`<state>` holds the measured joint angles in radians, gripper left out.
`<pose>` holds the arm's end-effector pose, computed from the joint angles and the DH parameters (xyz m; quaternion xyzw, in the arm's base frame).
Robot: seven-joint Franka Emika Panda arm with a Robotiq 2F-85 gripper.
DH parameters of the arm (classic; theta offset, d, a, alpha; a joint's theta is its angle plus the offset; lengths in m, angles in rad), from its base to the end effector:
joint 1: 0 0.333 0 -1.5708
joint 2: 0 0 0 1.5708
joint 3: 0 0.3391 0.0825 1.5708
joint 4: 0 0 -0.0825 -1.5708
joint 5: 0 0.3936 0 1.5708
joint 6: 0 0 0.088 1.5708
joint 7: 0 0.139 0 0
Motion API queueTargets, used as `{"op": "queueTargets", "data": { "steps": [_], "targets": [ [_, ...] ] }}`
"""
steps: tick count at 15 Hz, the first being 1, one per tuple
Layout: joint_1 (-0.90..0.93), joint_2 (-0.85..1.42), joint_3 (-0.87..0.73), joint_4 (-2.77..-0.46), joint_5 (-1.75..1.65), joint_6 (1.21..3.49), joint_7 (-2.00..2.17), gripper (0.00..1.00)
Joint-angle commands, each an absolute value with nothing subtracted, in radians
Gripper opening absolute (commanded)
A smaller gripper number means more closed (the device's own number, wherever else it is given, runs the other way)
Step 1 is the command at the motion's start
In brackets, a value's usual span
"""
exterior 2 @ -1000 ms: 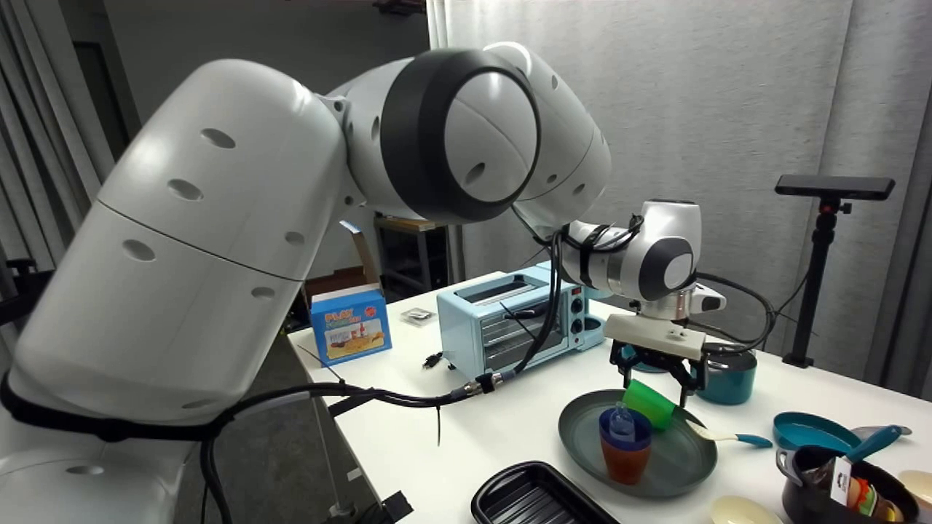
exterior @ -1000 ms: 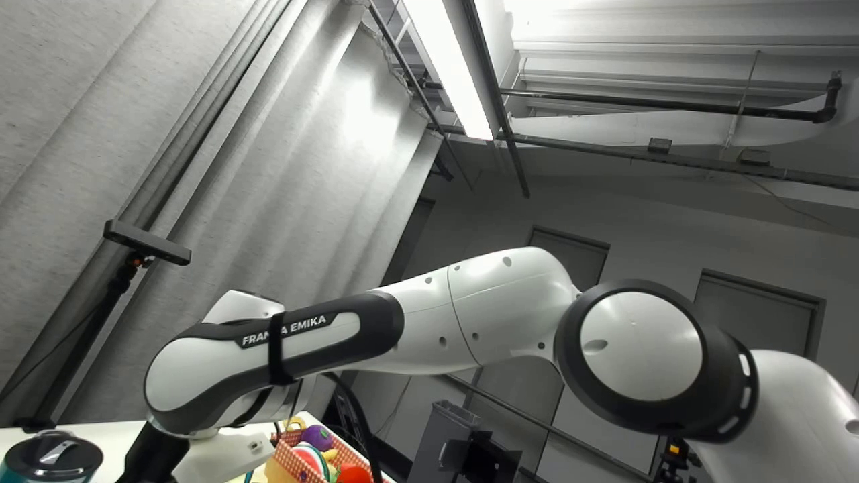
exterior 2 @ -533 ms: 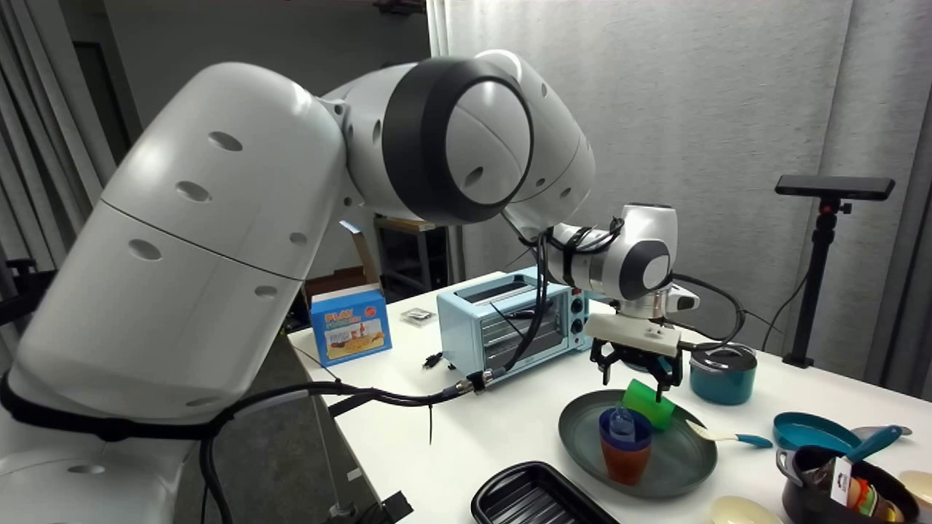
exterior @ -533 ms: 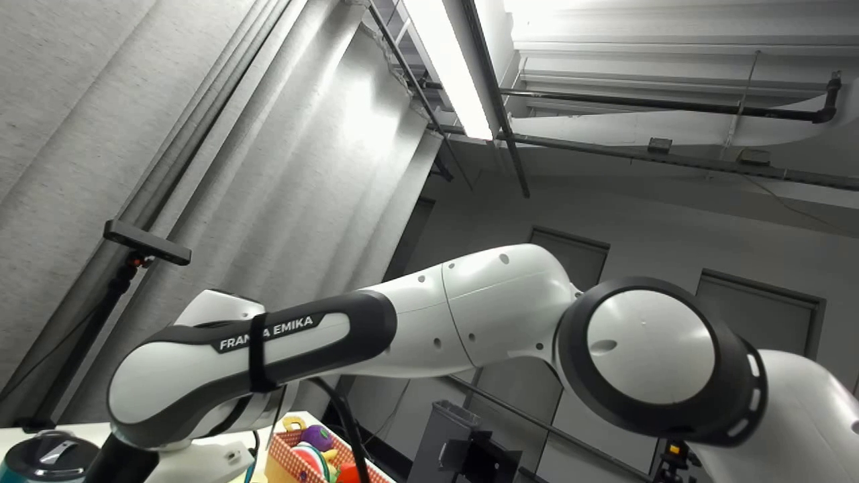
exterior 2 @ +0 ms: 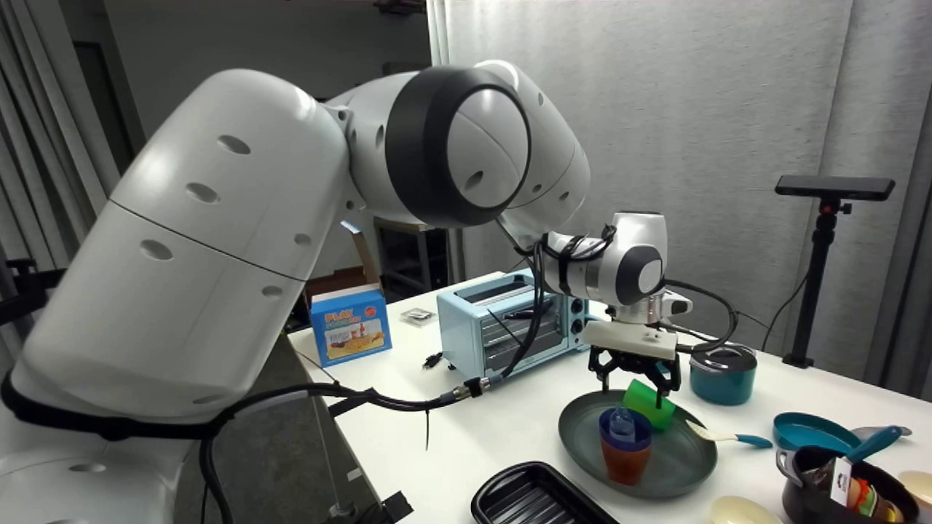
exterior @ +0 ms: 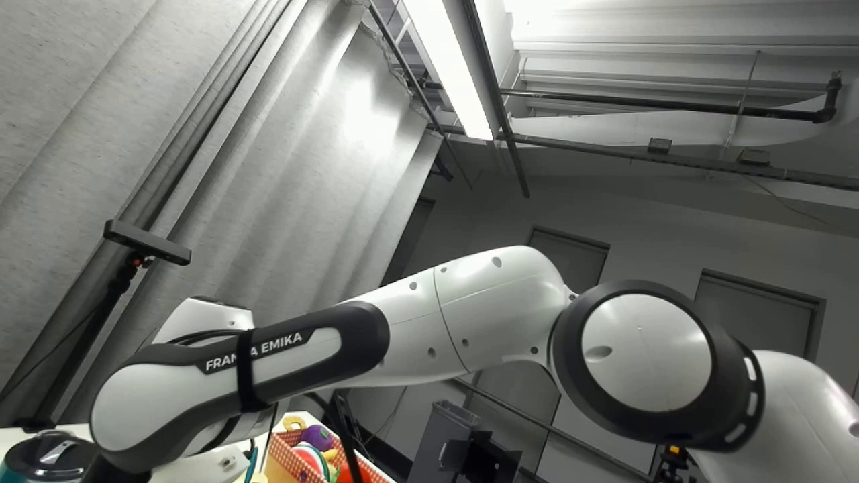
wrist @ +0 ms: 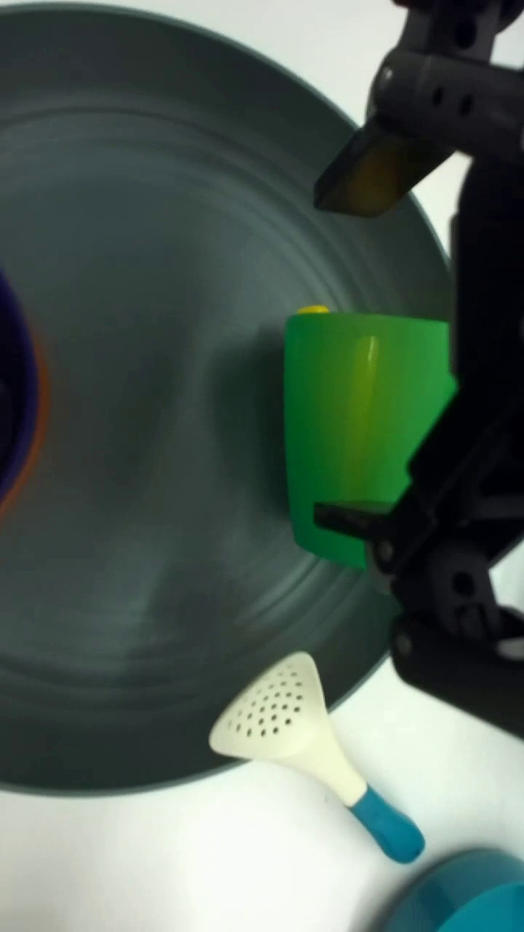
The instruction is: Empty the contents in the green cup.
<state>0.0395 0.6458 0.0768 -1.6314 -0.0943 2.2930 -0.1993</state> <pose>0.7097 0.0725 0.2249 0.9836 0.1797 0.0087 0.0130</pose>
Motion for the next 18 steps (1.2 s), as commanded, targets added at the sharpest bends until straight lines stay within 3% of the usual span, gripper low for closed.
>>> {"op": "queueTargets", "data": {
  "steps": [1, 15, 18],
  "targets": [
    [0.084, 0.651, 0.023, -1.642, -0.202, 2.343, -0.179, 1.00],
    [0.147, 0.672, -0.019, -1.634, -0.370, 2.444, -0.136, 1.00],
    [0.154, 0.678, -0.028, -1.634, -0.392, 2.468, -0.131, 0.85]
  ]
}}
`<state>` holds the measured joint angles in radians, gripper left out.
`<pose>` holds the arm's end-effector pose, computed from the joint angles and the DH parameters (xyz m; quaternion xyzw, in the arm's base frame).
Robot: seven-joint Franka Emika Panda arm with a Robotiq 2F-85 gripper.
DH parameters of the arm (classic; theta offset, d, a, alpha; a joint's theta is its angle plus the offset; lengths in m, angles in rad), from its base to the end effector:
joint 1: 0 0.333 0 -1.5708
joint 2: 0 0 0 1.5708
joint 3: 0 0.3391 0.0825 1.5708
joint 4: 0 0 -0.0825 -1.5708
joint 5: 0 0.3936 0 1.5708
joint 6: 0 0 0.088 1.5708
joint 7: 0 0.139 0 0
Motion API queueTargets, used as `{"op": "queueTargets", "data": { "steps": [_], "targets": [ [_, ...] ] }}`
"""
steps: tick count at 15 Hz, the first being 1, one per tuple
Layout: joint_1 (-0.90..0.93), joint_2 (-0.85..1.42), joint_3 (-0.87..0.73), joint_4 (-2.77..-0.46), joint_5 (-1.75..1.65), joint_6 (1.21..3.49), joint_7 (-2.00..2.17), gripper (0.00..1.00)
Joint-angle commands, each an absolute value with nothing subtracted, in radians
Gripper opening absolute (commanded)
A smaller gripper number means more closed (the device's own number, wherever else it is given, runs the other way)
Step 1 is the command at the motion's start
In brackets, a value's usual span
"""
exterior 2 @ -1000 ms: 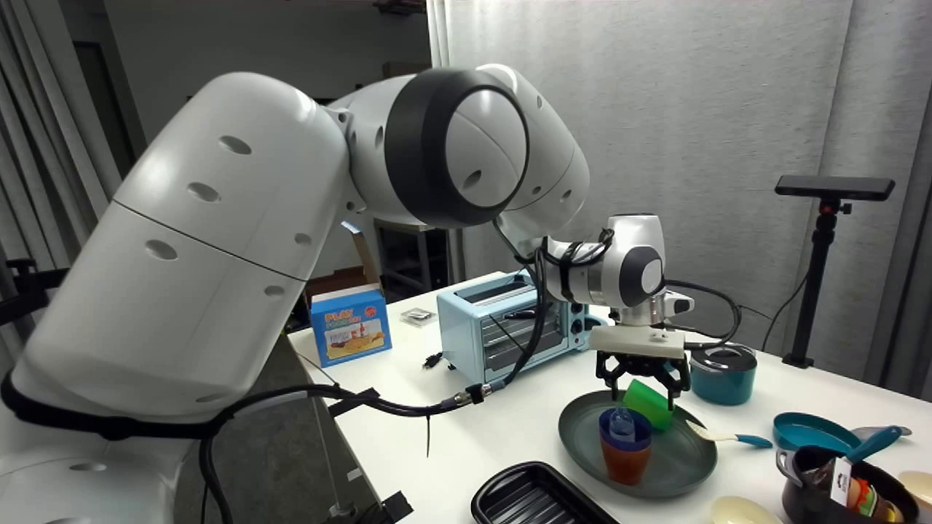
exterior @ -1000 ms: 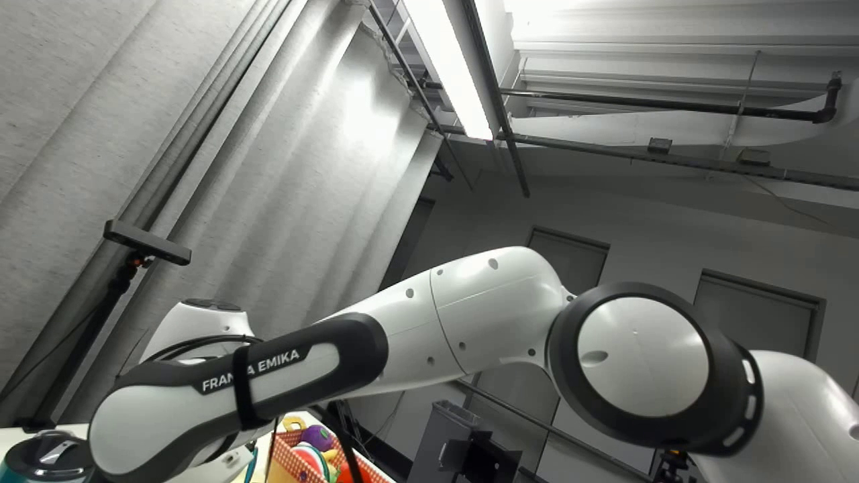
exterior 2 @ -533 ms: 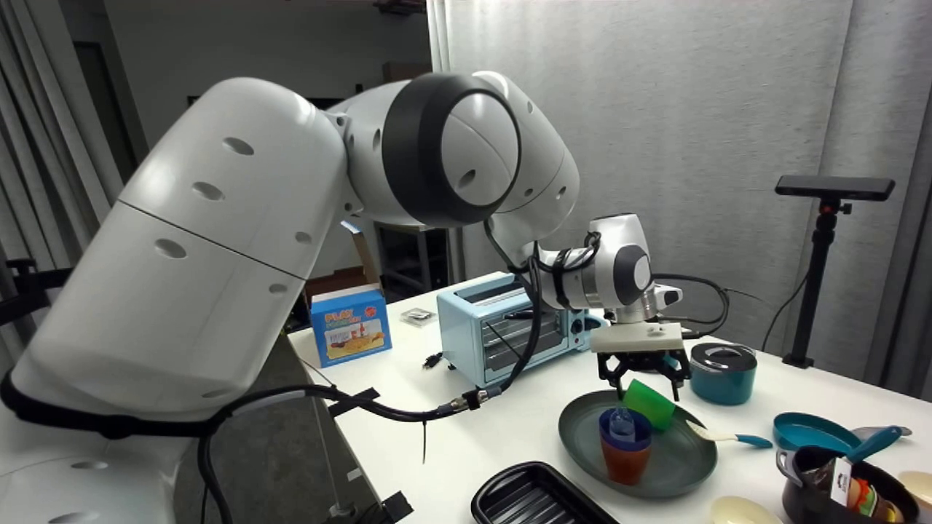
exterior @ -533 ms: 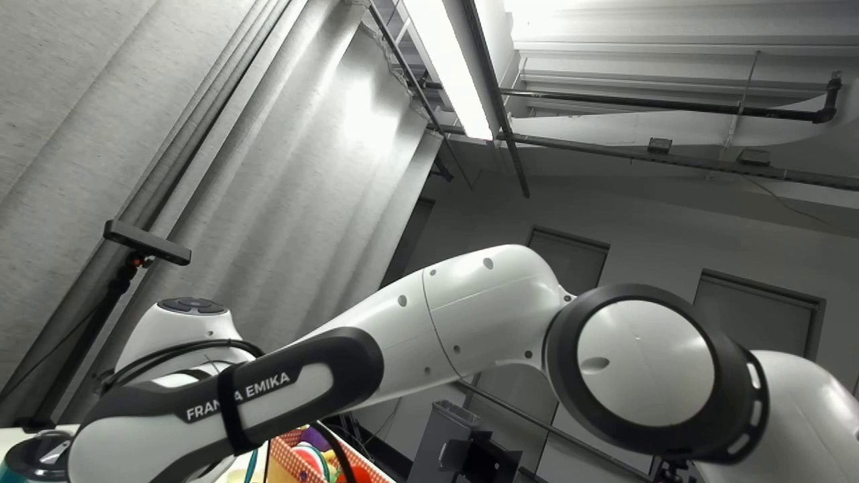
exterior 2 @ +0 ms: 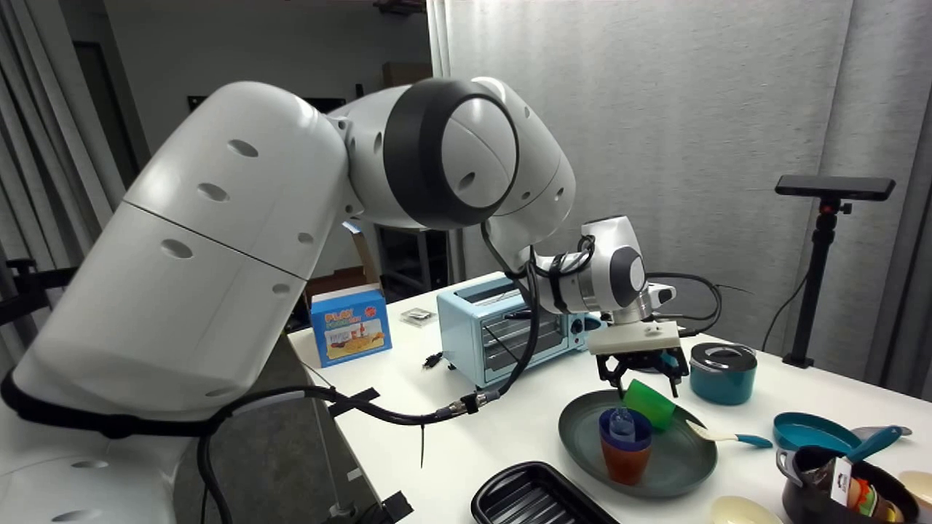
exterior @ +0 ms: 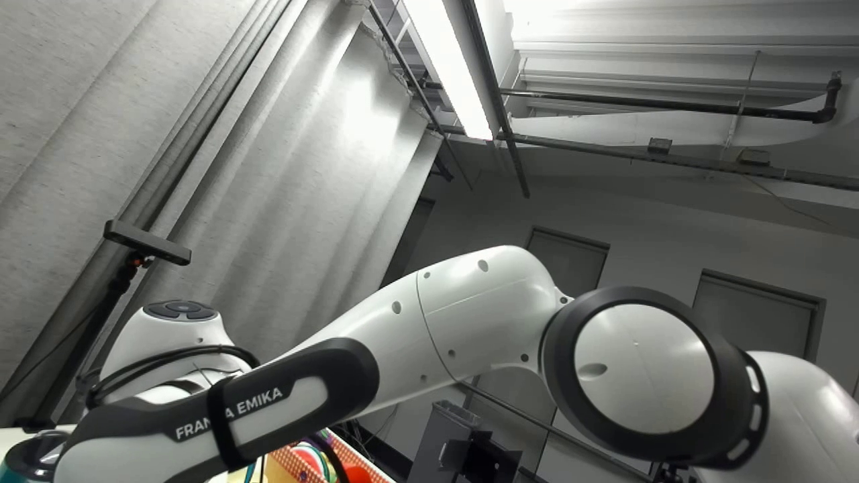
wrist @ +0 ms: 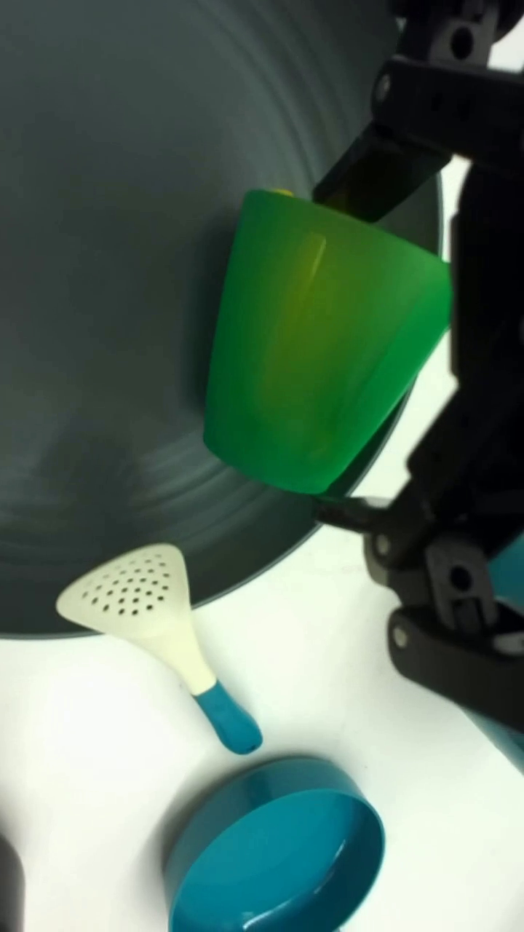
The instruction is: Empty the contents in the green cup.
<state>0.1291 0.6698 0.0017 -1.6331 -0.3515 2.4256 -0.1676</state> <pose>0.7234 0.0864 0.2198 0.9534 0.2691 0.0582 0.1232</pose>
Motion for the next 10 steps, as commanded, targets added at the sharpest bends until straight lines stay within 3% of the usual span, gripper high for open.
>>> {"op": "queueTargets", "data": {
  "steps": [1, 10],
  "targets": [
    [0.155, 0.679, -0.030, -1.634, -0.398, 2.477, -0.130, 0.69],
    [0.187, 0.680, -0.080, -1.637, -0.464, 2.512, -0.071, 0.01]
  ]
}}
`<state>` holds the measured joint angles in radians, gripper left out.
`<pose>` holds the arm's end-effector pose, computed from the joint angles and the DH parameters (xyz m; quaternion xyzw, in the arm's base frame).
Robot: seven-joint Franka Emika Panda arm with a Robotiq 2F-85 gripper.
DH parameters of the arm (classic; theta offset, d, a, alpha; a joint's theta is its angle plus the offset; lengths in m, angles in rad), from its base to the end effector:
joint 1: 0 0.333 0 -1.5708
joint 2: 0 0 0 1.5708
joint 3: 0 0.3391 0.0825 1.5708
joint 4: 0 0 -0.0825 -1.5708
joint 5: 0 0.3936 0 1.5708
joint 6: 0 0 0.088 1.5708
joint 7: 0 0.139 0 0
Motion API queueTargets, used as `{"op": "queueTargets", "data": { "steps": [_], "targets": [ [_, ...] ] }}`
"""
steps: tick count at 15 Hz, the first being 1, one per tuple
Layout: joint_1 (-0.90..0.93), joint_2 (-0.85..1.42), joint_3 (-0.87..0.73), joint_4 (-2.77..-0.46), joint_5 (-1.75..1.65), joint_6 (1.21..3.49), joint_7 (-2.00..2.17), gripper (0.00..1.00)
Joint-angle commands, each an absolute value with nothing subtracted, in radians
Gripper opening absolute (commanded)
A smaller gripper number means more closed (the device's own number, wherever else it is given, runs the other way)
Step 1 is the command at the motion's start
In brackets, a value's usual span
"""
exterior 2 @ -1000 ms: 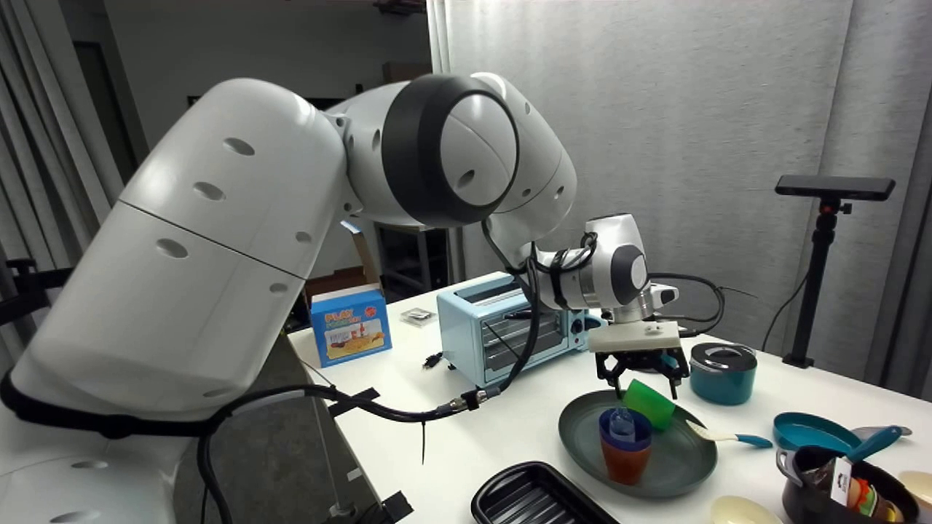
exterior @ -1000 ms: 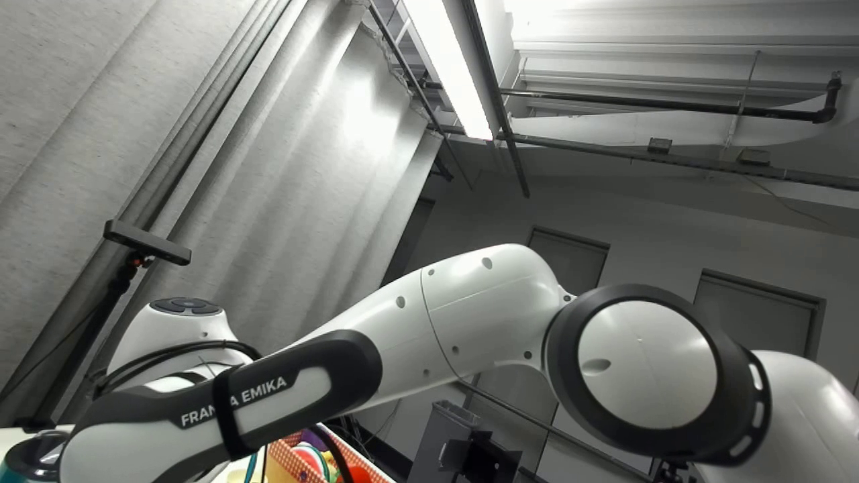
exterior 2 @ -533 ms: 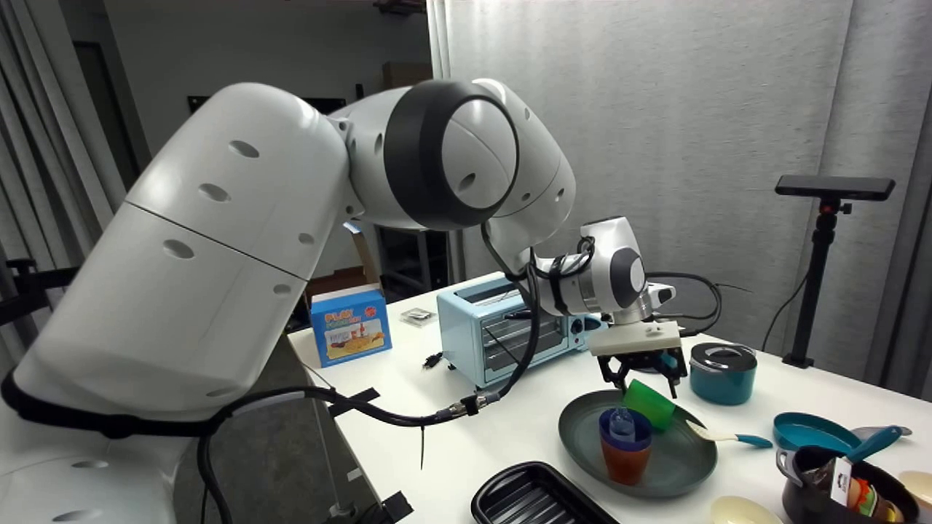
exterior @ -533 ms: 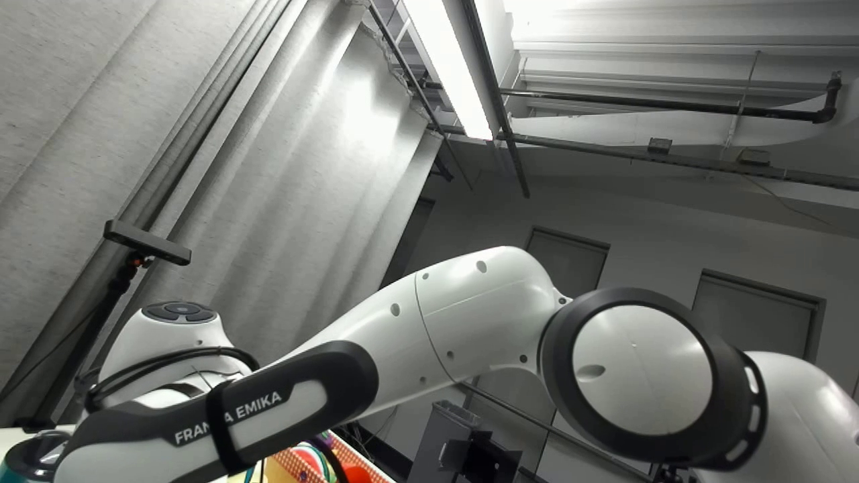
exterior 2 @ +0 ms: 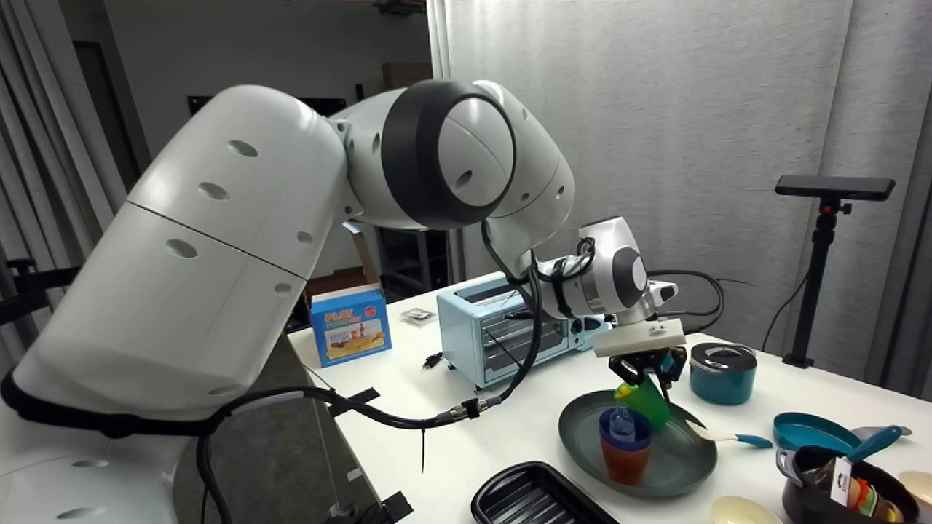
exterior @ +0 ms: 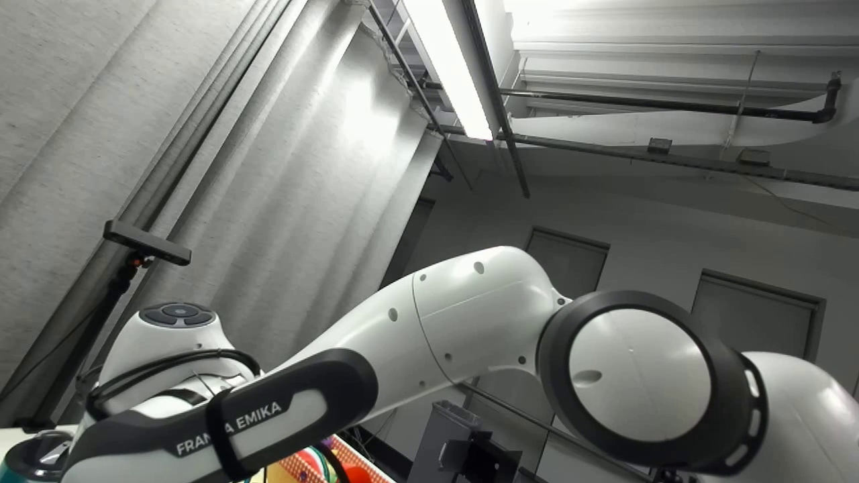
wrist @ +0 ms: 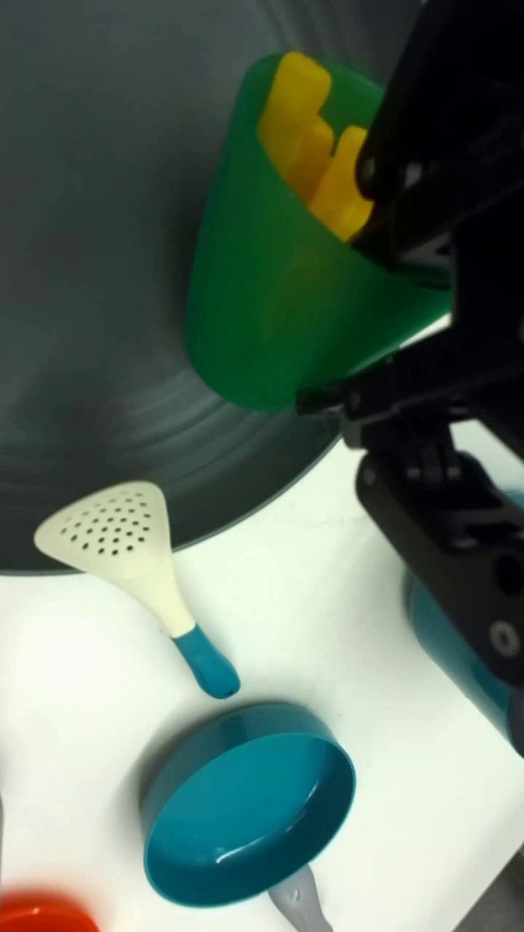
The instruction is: Empty the contents in the green cup.
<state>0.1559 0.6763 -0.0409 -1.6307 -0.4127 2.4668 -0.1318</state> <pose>0.7293 0.0807 0.2211 0.9467 0.2732 0.0758 0.1532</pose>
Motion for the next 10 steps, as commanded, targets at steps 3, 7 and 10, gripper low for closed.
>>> {"op": "queueTargets", "data": {
  "steps": [3, 7, 10],
  "targets": [
    [0.232, 0.677, -0.142, -1.649, -0.559, 2.572, 0.012, 0.00],
    [0.334, 0.658, -0.272, -1.671, -0.831, 2.649, 0.183, 0.01],
    [0.423, 0.641, -0.371, -1.685, -1.059, 2.665, 0.335, 0.01]
  ]
}}
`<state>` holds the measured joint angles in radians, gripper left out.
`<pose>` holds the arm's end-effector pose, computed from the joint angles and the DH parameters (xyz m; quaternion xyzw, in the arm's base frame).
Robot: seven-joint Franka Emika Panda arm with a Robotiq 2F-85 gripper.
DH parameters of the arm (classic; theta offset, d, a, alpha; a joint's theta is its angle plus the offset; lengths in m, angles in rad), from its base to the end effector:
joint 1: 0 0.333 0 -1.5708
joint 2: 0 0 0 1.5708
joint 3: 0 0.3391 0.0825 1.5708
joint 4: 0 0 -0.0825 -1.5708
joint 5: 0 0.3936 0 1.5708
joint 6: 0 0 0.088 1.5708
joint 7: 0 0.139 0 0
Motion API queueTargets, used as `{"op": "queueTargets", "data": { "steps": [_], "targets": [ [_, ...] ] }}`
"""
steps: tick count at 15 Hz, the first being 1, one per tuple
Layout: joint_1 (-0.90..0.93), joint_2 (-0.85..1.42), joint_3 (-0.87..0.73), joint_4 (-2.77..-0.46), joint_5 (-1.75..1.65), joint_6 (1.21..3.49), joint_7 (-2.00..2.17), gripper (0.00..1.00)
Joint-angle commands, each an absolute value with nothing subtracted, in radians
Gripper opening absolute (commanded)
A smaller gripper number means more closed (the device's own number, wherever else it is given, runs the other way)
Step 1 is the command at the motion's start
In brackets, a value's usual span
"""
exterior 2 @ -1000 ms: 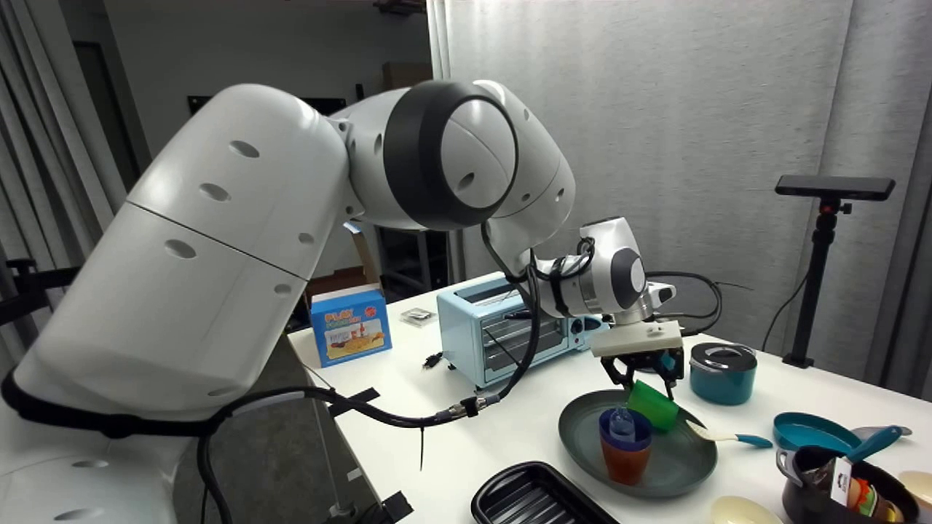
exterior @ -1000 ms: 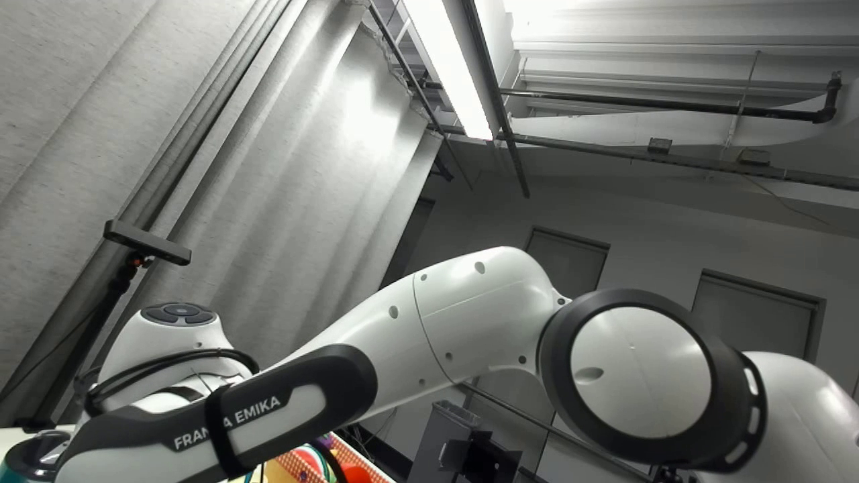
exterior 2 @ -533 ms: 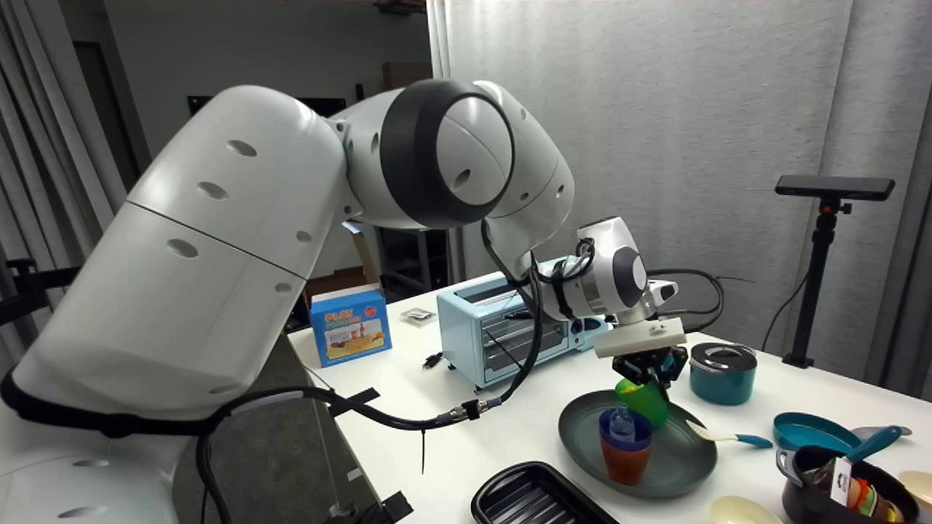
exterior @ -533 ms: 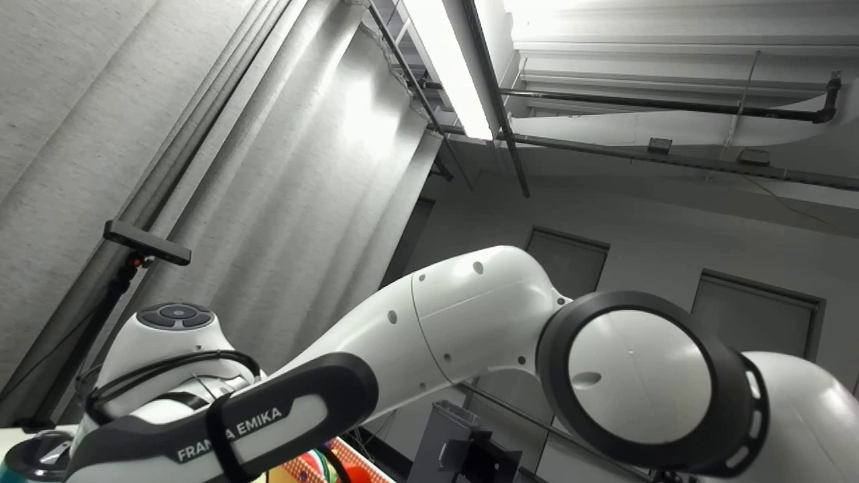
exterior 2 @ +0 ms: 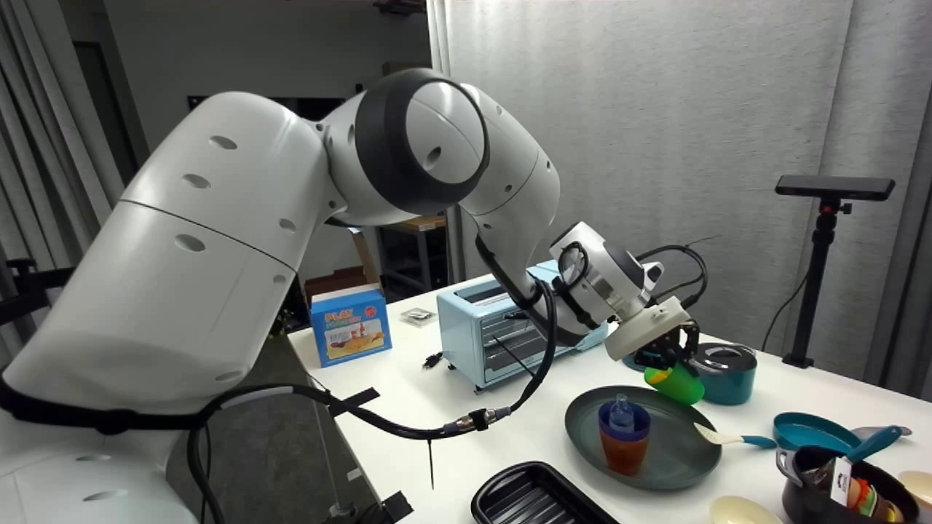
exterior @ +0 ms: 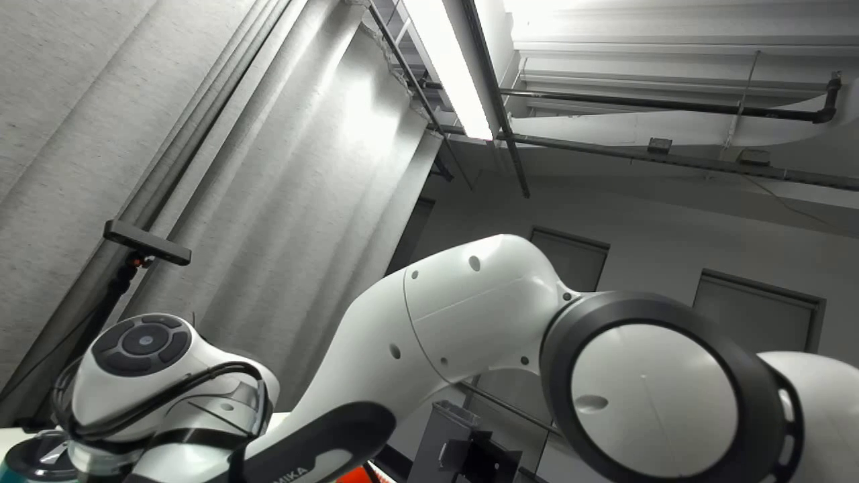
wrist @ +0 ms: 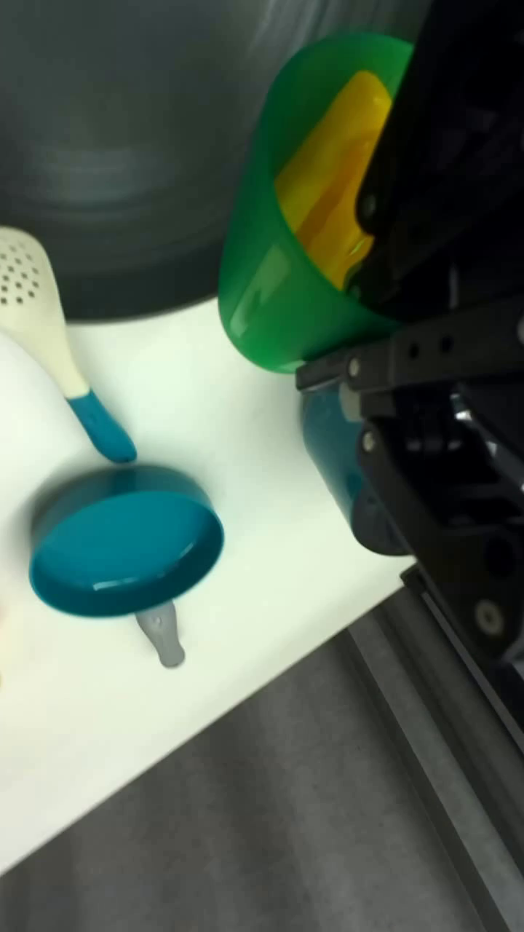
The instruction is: Empty the contents in the green cup.
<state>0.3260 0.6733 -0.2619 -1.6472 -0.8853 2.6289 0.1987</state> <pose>0.7414 0.0809 0.2435 0.8801 0.3104 0.1710 0.3160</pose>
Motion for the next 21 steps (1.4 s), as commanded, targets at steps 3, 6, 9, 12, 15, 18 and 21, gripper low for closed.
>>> {"op": "queueTargets", "data": {
  "steps": [3, 6, 9, 12, 15, 18, 21],
  "targets": [
    [0.525, 0.633, -0.474, -1.696, -1.306, 2.645, 0.549, 0.01],
    [0.643, 0.621, -0.585, -1.731, -1.546, 2.589, 0.776, 0.01],
    [0.744, 0.590, -0.646, -1.823, -1.746, 2.465, 0.986, 0.01],
    [0.692, 0.499, -0.509, -1.947, -1.888, 2.216, 1.080, 0.01],
    [0.557, 0.432, -0.284, -2.041, -1.948, 1.968, 1.099, 0.01],
    [0.436, 0.414, -0.111, -2.089, -1.948, 1.822, 1.102, 0.01],
    [0.340, 0.414, -0.003, -2.090, -1.967, 1.757, 1.105, 0.01]
  ]
}}
